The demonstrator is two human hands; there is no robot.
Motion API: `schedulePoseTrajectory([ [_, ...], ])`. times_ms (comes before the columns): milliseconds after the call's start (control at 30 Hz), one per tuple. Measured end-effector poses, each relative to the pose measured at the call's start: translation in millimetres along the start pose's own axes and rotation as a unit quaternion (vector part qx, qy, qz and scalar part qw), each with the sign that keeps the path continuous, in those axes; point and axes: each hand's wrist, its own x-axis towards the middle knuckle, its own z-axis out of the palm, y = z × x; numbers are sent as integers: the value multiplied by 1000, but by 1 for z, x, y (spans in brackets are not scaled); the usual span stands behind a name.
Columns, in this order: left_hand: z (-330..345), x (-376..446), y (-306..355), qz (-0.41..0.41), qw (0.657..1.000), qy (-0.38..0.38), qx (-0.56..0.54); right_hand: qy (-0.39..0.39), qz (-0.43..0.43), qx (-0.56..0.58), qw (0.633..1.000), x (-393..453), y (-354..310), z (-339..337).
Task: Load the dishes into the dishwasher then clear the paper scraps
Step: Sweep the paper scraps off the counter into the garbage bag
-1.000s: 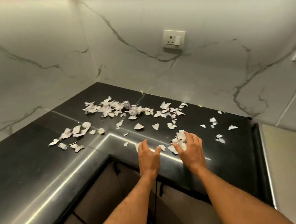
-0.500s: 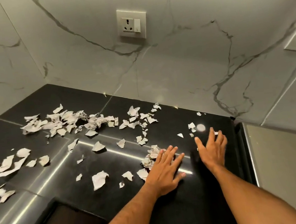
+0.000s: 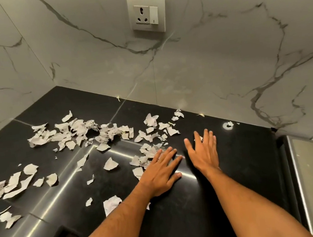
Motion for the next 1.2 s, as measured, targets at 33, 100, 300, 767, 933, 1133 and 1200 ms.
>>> schedulePoseTrajectory([
  [33, -2, -3, -11, -9, 1000, 3, 5, -6, -10, -10, 1000, 0, -10, 3],
  [100, -7, -11, -37, -31, 999, 7, 13, -16, -15, -24, 999, 3, -29, 10],
  [300, -16, -39, -110, -85, 996, 12, 16, -24, -39, -30, 999, 15, -96, 34],
  [767, -31, -86, -203, -138, 988, 67, 9, -63, -144, 91, 983, 3, -257, 87],
  [933, -46, -39, -182, -102, 992, 76, -1, -8, -109, 80, 991, 28, -210, 52],
  [1133, -41, 34, -122, -25, 997, 68, -8, 44, -6, 45, 998, 40, -102, -3],
  [1200, -35, 57, -98, 5, 998, 68, -11, 49, 34, 29, 998, 40, -67, -19],
])
